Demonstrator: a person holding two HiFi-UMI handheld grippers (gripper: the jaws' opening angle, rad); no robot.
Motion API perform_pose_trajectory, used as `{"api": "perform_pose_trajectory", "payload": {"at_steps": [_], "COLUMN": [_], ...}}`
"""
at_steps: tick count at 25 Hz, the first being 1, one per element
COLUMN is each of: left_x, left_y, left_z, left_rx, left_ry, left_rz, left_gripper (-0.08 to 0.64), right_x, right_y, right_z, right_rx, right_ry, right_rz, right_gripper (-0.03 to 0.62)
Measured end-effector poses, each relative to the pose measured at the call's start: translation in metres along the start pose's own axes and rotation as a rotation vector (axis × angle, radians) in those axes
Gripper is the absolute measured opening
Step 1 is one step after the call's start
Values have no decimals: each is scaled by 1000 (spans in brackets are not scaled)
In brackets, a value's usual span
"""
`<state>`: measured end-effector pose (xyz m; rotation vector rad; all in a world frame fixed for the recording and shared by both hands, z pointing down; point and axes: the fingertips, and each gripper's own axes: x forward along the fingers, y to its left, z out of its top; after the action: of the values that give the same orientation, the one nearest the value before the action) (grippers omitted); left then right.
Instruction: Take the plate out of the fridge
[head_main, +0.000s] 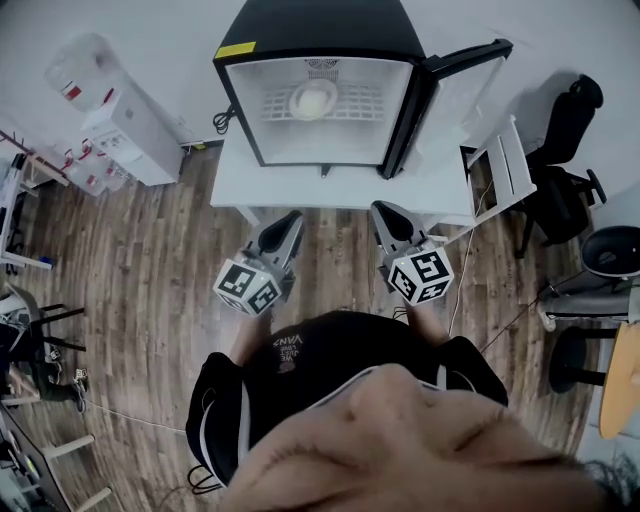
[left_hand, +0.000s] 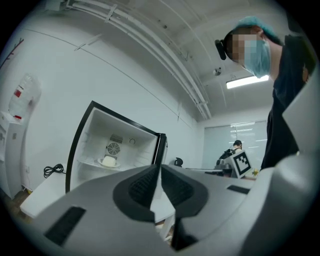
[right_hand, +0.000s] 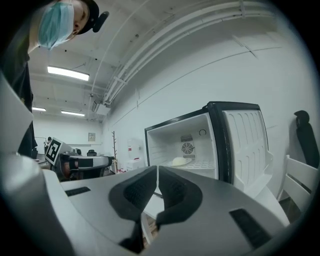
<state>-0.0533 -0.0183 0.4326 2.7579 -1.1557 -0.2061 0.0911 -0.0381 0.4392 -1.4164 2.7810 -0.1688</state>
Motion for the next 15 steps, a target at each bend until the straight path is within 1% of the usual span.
{"api": "perform_pose_trajectory", "payload": {"at_steps": [8,15], "left_x": [21,38], "left_y": [13,30], "left_z": [-1,0], "left_rx": [-9,-25], "left_ry": [-18,-14], "left_rz": [63,63], "left_gripper": [38,38], "right_x": [17,34], "right_y": [-27,-42], "right_z": [1,0], "right_rx": [8,23], "right_ry": [-4,4], "right_rz": [45,36], "right_gripper": [12,12]}}
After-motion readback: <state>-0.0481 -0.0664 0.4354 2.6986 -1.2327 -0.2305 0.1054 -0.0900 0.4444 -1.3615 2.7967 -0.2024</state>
